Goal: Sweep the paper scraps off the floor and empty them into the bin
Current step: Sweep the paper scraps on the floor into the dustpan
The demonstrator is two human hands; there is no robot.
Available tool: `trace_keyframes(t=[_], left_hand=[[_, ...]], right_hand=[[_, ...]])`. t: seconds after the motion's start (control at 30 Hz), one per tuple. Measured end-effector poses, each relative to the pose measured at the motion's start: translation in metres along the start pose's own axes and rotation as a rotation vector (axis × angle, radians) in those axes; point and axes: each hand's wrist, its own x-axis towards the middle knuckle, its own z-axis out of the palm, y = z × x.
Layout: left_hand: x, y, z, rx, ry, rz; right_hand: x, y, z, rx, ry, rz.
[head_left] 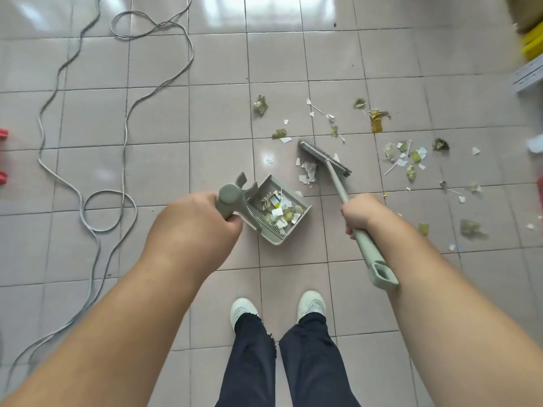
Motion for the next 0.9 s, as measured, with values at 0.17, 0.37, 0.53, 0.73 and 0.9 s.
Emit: trace_keyframes(t=[0.17, 0.37, 0.53, 0.73, 0.9], left_hand=[[-0.005, 0.004, 0.01, 0.021, -0.002, -0.011], [0.002, 0.005, 0.022, 0.004, -0.054, -0.029], [0.009, 0.008, 0.024, 0.018, -0.043, -0.027], [0.006, 0.005, 0.026, 0.023, -0.034, -0.036], [0.005, 0.006, 0.023, 0.017, -0.041, -0.04]], right_hand=[[0.004, 0.008, 0.017, -0.014, -0.03, 0.012], [-0.028, 0.028, 0.029, -0.052, -0.135, 0.023], [-0.046, 0.027, -0.012, 0.093, -0.216, 0.004], [-0.041, 0.01, -0.031, 0.148, -0.121, -0.079], [-0.019, -0.004, 0.015, -0.047, -0.089, -0.091]])
